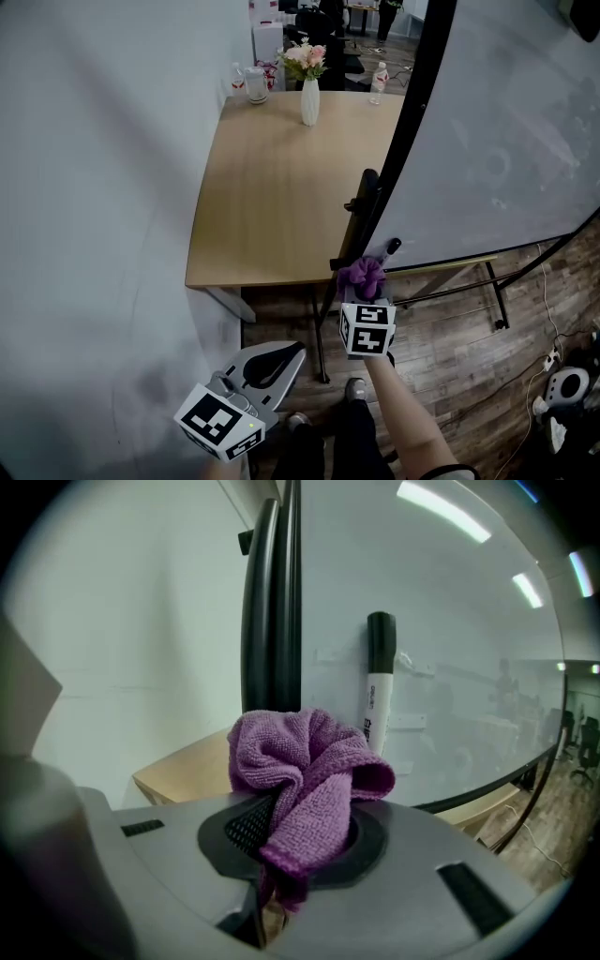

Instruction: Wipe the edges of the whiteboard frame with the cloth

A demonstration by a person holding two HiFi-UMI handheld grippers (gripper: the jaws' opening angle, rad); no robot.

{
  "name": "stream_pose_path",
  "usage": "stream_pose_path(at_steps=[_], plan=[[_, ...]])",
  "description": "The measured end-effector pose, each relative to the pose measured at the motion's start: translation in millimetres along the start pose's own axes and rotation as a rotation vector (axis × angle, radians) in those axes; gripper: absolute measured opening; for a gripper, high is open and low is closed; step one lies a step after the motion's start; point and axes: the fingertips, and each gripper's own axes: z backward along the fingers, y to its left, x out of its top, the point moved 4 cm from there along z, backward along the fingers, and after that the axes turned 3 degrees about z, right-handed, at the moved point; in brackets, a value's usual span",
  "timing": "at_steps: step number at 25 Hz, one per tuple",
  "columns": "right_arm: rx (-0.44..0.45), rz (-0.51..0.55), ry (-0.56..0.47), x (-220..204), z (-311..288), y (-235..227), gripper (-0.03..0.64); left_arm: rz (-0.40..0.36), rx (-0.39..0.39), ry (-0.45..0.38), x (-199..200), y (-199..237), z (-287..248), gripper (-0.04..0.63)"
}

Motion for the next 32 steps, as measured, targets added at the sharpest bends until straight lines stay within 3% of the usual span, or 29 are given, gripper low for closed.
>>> stream_pose_path(at_steps=[21, 32], plan=[[0.020, 0.003, 0.073, -28.7, -13.1, 2.1, 0.063, 0.004, 0.015, 0.022, -8.5, 1.0, 0.0, 0.017], [0.038, 0.031, -0.024, -9.8, 43.9, 3.7, 0.064, -0.044, -0.017, 0.006, 9.1, -18.5, 2.9, 0.017]])
